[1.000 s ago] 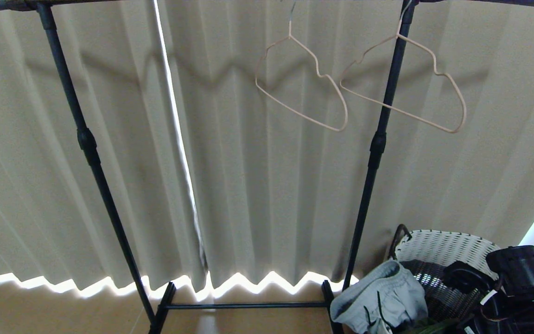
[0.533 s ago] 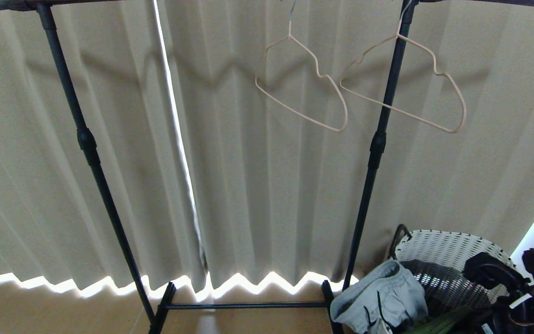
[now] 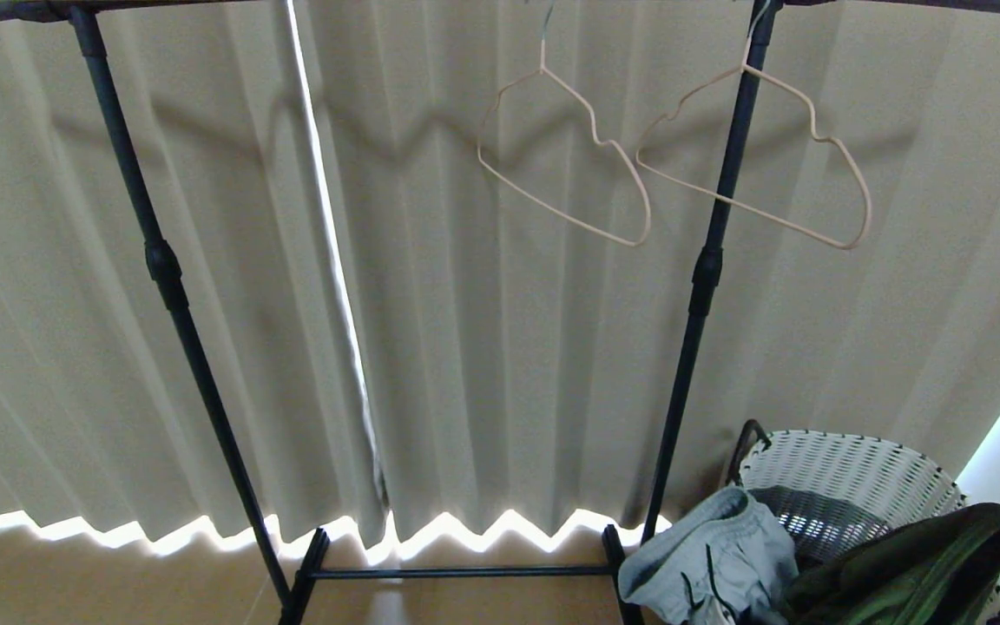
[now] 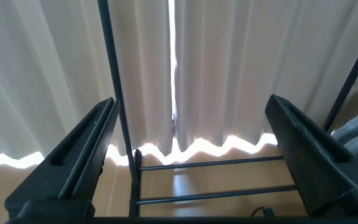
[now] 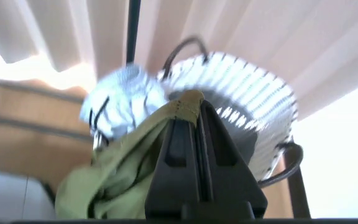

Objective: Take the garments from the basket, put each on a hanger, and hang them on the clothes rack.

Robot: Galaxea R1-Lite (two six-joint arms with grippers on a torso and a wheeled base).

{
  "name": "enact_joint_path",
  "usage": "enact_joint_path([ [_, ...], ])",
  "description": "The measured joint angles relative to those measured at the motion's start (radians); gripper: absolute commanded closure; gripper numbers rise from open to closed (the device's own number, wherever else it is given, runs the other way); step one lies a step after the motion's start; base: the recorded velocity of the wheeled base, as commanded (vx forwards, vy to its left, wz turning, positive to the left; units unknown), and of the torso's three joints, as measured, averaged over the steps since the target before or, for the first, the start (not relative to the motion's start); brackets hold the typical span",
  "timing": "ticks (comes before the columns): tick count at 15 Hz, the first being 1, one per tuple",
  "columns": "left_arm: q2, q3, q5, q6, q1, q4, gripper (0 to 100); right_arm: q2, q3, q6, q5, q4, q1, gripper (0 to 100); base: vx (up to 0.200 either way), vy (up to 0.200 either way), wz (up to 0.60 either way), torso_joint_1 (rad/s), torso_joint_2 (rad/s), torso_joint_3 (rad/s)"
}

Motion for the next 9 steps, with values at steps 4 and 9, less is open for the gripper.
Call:
enact_joint_path([
  [4,0.000,0.000,0.003,-0.002,0.000,0.000,0,-0.091,0.008,0.000,0.000,0.000,0.000,100,-0.200,0.000,0.00,0.000,0.00,0.000],
  [9,0.000,0.000,0.003,-0.002,0.000,0.000,0,-0.137,0.022,0.000,-0.001,0.001,0.000,100,-0.200,0.000,0.00,0.003,0.00,0.006],
])
